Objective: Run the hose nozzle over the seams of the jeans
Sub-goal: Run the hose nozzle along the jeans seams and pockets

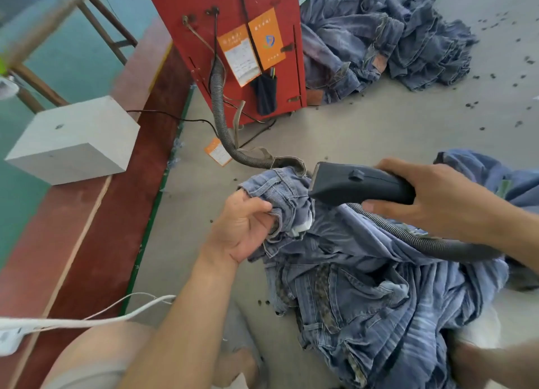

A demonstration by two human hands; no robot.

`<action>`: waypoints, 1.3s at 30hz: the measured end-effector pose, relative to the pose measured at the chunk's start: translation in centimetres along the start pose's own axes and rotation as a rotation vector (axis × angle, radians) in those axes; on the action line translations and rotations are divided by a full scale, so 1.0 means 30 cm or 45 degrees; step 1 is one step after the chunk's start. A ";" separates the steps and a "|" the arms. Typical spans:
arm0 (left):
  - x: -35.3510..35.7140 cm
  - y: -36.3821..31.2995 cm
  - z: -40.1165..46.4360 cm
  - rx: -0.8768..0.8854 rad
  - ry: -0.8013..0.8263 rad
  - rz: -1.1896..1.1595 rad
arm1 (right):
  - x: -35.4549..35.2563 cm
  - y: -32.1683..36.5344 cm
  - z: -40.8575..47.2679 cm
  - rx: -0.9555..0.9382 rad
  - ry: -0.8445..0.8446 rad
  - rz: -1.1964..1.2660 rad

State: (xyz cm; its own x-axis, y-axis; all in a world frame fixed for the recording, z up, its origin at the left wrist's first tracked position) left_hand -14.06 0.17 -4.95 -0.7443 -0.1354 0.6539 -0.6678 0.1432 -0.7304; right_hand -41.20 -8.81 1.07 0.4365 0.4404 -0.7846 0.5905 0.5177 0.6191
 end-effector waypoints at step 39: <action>0.124 0.242 -0.059 0.306 0.282 2.225 | 0.022 0.077 0.046 0.016 0.342 -0.140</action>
State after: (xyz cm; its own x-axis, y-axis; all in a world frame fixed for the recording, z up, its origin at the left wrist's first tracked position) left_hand -21.69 2.43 -7.49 -0.5189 0.1279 -0.8452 0.8273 -0.1737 -0.5342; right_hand -38.61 -8.34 1.94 0.1748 0.5614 -0.8088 0.6336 0.5646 0.5289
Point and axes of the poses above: each hand's wrist, its own z-axis towards the middle knuckle, its own x-axis out of the palm, y = z × x, the point moved 3 cm from there along z, towards the middle knuckle
